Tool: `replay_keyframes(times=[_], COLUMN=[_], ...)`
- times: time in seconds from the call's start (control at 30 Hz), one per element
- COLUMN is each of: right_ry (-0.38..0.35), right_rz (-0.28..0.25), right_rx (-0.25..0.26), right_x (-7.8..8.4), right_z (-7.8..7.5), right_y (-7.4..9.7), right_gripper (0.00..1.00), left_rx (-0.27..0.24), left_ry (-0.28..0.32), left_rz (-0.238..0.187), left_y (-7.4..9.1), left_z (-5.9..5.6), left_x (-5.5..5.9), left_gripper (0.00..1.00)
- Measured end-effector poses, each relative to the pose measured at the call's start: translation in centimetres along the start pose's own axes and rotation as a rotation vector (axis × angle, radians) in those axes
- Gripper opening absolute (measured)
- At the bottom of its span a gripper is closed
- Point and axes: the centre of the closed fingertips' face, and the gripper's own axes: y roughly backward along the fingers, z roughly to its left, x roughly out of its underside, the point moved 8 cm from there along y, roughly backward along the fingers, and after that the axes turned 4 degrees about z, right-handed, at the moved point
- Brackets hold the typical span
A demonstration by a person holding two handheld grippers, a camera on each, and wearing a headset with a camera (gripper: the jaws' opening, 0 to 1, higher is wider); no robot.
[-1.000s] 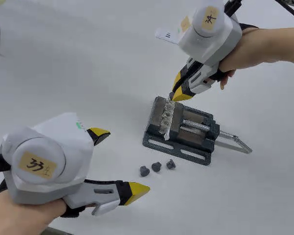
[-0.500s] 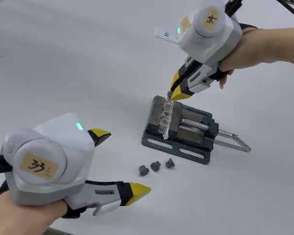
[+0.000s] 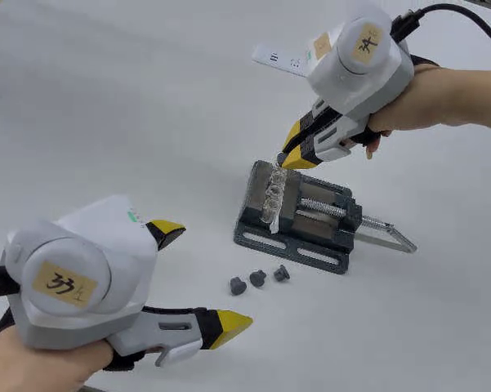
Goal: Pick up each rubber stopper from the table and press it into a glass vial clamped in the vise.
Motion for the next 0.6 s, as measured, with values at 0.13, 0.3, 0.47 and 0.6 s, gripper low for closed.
replay_keyframes(times=[0.13,0.3,0.47,0.6], right_ry=[-0.046,-0.104,-0.149,-0.138], right_rz=[-0.001,-0.001,0.005,0.002], right_rx=[0.015,0.037,0.049,0.051], right_x=[0.01,0.0,-0.09,-0.06], right_z=[0.11,0.23,0.33,0.28], right_y=[-0.01,-0.06,-0.09,-0.12], right_gripper=[0.05,0.05,0.05,0.06], left_rx=[0.001,0.003,0.005,0.004], left_ry=[0.001,0.001,0.001,0.003], left_rz=[-0.004,-0.006,-0.005,-0.006], left_y=[0.01,-0.01,0.02,0.03], left_z=[0.08,0.07,-0.05,-0.08], left_x=[-0.08,-0.17,-0.12,-0.11], left_gripper=[0.74,0.74,0.74,0.74])
